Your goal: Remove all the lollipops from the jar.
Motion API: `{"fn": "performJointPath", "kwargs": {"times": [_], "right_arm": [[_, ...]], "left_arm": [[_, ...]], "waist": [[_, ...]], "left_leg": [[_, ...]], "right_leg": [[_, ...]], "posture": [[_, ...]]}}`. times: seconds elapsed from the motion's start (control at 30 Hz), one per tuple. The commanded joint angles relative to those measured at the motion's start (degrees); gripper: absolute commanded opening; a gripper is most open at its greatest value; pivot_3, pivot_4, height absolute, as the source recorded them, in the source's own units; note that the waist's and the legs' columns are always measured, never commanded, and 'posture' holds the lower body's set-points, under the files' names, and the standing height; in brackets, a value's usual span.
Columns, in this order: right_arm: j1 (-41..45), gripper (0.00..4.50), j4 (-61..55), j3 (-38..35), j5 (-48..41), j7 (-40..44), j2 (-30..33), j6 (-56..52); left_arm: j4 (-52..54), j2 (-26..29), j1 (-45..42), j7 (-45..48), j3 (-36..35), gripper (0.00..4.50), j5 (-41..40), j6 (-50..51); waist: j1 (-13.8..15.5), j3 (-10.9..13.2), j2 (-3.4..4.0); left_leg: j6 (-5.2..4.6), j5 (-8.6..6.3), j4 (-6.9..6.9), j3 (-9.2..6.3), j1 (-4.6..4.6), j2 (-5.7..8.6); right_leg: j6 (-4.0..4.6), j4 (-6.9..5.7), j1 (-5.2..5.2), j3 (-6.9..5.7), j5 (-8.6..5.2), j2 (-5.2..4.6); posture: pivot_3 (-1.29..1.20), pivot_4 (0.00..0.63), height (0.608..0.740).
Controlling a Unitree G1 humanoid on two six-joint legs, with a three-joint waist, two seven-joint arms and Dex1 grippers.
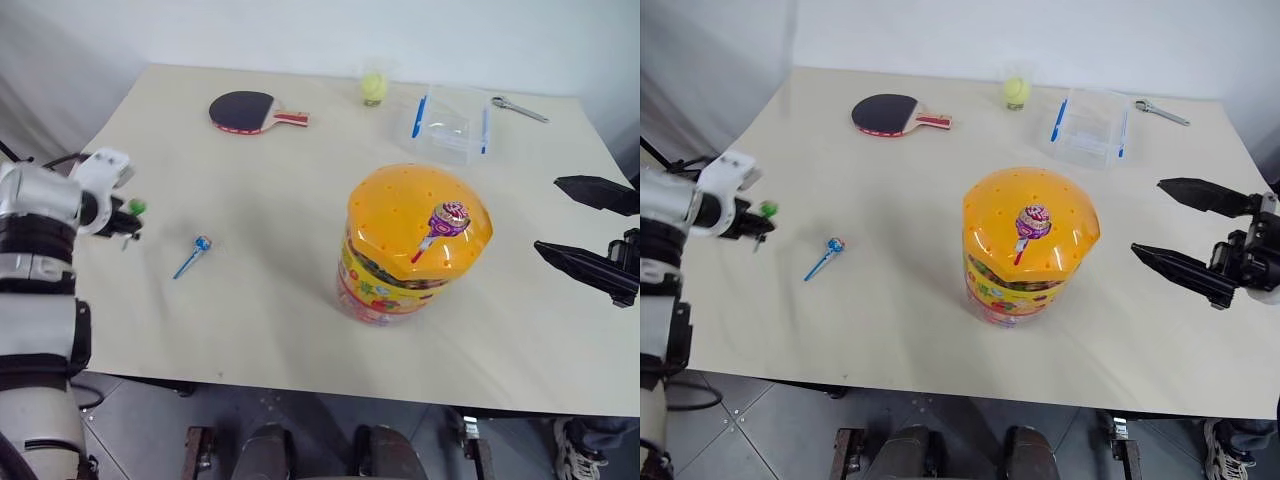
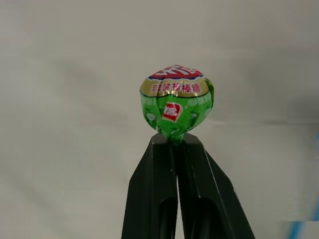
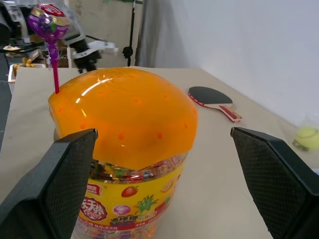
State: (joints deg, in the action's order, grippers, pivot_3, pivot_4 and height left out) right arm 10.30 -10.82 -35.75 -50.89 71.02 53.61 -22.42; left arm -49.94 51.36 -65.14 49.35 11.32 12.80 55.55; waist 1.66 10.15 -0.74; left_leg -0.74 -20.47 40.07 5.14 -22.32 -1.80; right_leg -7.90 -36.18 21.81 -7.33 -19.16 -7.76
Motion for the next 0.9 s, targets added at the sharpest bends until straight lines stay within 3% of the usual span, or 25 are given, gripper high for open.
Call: {"fn": "performJointPath", "kwargs": {"times": [0.03, 0.53, 0.7, 0.83, 0.9], "right_arm": [[1.17, 4.5, 0.31, -0.07, 0.31, 0.87, 0.81, 1.03], [0.19, 4.5, -0.04, -2.2, 1.45, 0.9, 0.79, 1.04], [0.13, 4.5, -0.26, -2.98, 1.48, 0.74, 1.27, 0.9], [-0.48, 4.5, -3.59, -3.34, 1.14, -0.67, 1.67, -0.28], [-1.23, 4.5, -8.09, -3.63, 0.07, -3.45, 1.55, -1.95]], "left_arm": [[5.61, 2.91, 1.82, 1.09, 1.05, 0.02, 0.62, 6.64], [23.79, 9.45, 0.5, 7.84, 2.73, 4.46, -4.21, 13.55], [30.96, 10.12, -0.85, 11.61, 1.12, 4.46, -7.98, 9.93], [33.04, 5.71, -2.14, 9.67, -5.26, 4.46, -12.77, 4.86], [35.85, 2.88, 0.9, 9.96, -9.73, 4.46, -16.77, -2.27]], "waist": [[-0.02, 0.0, 0.0], [-0.37, 0.0, 0.0], [-0.09, 0.0, 0.0], [-0.07, 0.0, 0.0], [-0.24, 0.0, 0.0]], "left_leg": [[0.0, 0.0, 0.0, 0.01, 0.0, 0.01], [0.01, -0.01, -0.02, 0.13, 0.03, 0.0], [0.01, -0.01, 0.02, 0.15, 0.01, 0.02], [0.01, -0.01, 0.04, 0.12, 0.01, 0.02], [0.01, -0.01, 0.04, 0.13, 0.02, 0.02]], "right_leg": [[0.0, -0.01, 0.0, 0.0, 0.0, -0.02], [0.0, -0.28, 0.17, 0.09, 0.0, -0.02], [0.0, -0.31, 0.19, 0.15, 0.0, -0.06], [0.0, -0.34, 0.19, 0.15, 0.0, -0.07], [0.0, -0.34, 0.19, 0.15, 0.0, -0.09]], "posture": [[0.0, 0.15, 0.74], [0.0, 0.15, 0.74], [0.0, 0.15, 0.74], [0.0, 0.15, 0.74], [0.0, 0.15, 0.74]]}}
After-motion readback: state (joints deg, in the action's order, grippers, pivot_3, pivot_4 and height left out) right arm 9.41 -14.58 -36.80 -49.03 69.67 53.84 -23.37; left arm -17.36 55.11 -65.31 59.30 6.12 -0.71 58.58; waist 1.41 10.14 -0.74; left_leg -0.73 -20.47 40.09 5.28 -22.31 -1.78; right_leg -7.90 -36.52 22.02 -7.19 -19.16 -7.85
